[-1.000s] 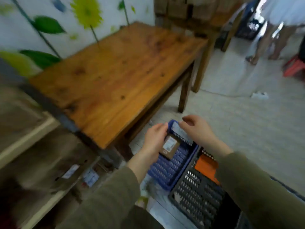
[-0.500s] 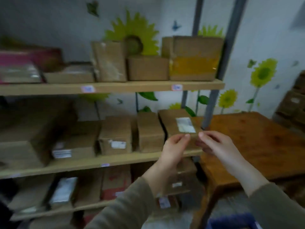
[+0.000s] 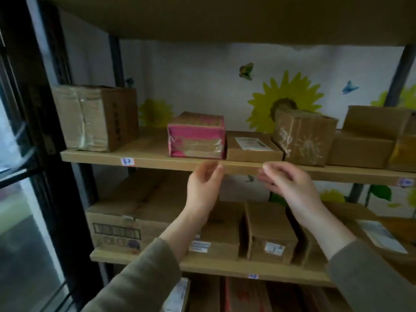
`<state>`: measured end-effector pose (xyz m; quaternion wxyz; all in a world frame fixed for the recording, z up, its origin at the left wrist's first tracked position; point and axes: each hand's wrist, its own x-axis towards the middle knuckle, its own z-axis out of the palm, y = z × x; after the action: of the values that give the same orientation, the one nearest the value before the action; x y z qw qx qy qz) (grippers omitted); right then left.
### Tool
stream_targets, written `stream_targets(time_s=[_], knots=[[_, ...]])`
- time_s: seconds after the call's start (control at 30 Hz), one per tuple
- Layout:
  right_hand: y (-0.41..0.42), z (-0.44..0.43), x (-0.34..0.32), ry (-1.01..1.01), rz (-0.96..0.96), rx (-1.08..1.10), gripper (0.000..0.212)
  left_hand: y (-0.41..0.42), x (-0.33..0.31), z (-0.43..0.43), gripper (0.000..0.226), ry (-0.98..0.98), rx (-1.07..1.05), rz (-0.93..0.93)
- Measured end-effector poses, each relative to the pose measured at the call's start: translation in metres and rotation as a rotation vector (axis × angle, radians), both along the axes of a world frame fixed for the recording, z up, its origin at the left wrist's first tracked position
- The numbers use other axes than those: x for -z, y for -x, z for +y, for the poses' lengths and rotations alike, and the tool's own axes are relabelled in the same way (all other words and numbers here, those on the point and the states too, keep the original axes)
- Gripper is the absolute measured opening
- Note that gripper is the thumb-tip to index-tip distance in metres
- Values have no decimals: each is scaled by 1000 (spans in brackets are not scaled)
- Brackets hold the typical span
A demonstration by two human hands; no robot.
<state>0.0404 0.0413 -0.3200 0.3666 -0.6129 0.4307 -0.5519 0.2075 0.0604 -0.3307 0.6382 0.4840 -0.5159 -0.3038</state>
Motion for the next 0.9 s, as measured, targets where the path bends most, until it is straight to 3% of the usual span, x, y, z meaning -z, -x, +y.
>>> stream_targets(time_s=[0.1, 0.17, 0.27, 0.33, 0.4, 0.5, 0.63, 0.7, 0.73, 0.83, 0.9], knots=[[-32, -23, -21, 97, 36, 14, 7, -37, -18, -10, 31, 119, -202, 20], [-50, -41, -37, 172, 154, 62, 28, -57, -29, -22, 33, 180, -336, 5], [-70, -71, -54, 251, 413, 57, 54, -79, -39, -51, 46, 32, -449, -162], [-82, -86, -59, 280, 609, 16, 61, -90, -41, -68, 35, -90, -425, -331], [-91, -93, -62, 302, 678, 4, 58, -93, -43, -74, 22, -84, -387, -391], [-97, -93, -66, 328, 380, 15, 46, -93, -54, -64, 34, 101, -277, -241], [-104, -87, -54, 306, -50, -34, 20, -85, -72, -48, 44, 324, -112, 259], [-115, -80, -45, 185, -329, -101, 10, -87, -76, -54, 42, 275, -144, 519], [-120, -76, -43, 102, -481, -153, 10, -88, -77, -58, 38, 197, -145, 563], [-131, -69, -43, -57, -826, -318, 19, -83, -75, -61, 30, -76, 1, 452], [-132, -67, -43, -129, -880, -427, 26, -77, -73, -57, 33, -169, 143, 449]])
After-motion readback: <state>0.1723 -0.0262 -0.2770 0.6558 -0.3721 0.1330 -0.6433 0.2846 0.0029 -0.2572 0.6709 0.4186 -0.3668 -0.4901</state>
